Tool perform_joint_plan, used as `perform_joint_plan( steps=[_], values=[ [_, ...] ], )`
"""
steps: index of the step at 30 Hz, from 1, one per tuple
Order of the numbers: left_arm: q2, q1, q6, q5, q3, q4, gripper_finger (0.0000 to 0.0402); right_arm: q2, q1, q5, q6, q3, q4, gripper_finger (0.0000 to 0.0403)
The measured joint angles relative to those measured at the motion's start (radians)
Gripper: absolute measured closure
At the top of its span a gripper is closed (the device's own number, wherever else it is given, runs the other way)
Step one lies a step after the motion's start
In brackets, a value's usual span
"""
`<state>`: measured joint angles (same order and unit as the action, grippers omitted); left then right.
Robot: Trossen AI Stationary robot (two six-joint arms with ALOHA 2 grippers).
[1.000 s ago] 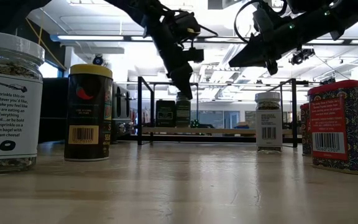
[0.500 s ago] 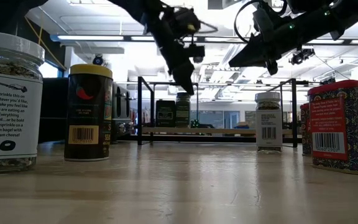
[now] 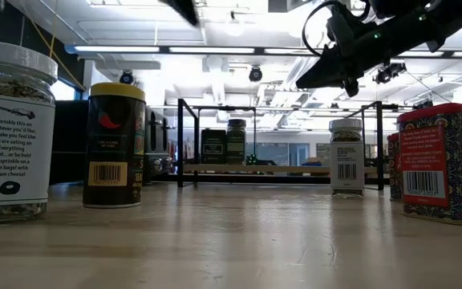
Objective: Shelf spices
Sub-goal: Put the green seasoning bottle on the shelf aligned with the other green seasoning bottles
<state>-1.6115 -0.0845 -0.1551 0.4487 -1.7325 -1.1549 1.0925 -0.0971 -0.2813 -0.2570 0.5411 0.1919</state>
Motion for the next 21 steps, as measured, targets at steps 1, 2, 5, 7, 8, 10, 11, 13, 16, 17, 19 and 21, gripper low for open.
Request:
perform_joint_plan(
  steps=[1, 2, 5, 7, 8, 10, 11, 13, 16, 17, 19, 21],
  values=[
    [0.014, -0.042, -0.093, 0.023, 0.000, -0.072, 0.0401, 0.000, 0.000, 0.000, 0.005, 0.000, -0.001, 0.0403],
    [0.031, -0.082, -0.194, 0.035, 0.000, -0.138, 0.0401, 0.000, 0.000, 0.000, 0.010, 0.000, 0.000, 0.0403],
    [0.065, -0.205, -0.539, 0.028, 0.000, -0.327, 0.0401, 0.000, 0.000, 0.000, 0.014, 0.000, 0.000, 0.0403],
    [0.074, -0.281, -0.802, 0.022, 0.001, -0.412, 0.0395, 0.000, 0.000, 0.000, 0.012, 0.000, 0.000, 0.0403],
    [0.076, -0.316, -0.909, 0.006, 0.002, -0.418, 0.0387, 0.000, 0.000, 0.000, 0.013, 0.000, 0.001, 0.0403],
    [0.088, -0.382, -1.069, -0.025, 0.019, -0.402, 0.0364, 0.000, 0.000, 0.000, 0.016, 0.000, 0.011, 0.0403],
    [0.090, -0.410, -1.165, -0.040, 0.027, -0.405, 0.0349, 0.000, 0.000, 0.000, 0.019, 0.000, 0.012, 0.0403],
    [0.093, -0.454, -1.331, -0.091, 0.062, -0.415, 0.0315, 0.000, 0.000, 0.001, 0.019, 0.000, 0.015, 0.0403],
    [0.090, -0.517, -1.531, -0.160, 0.147, -0.415, 0.0256, 0.000, 0.000, 0.010, 0.019, 0.000, 0.014, 0.0403],
    [0.088, -0.532, -1.593, -0.187, 0.178, -0.414, 0.0236, 0.000, 0.000, 0.019, 0.020, 0.000, 0.011, 0.0403],
    [0.088, -0.555, -1.688, -0.267, 0.244, -0.419, 0.0197, 0.000, 0.000, 0.027, 0.030, 0.000, 0.009, 0.0403],
    [0.088, -0.570, -1.756, -0.358, 0.303, -0.413, 0.0162, 0.000, 0.000, 0.035, 0.036, 0.000, 0.008, 0.0403]
  ],
)
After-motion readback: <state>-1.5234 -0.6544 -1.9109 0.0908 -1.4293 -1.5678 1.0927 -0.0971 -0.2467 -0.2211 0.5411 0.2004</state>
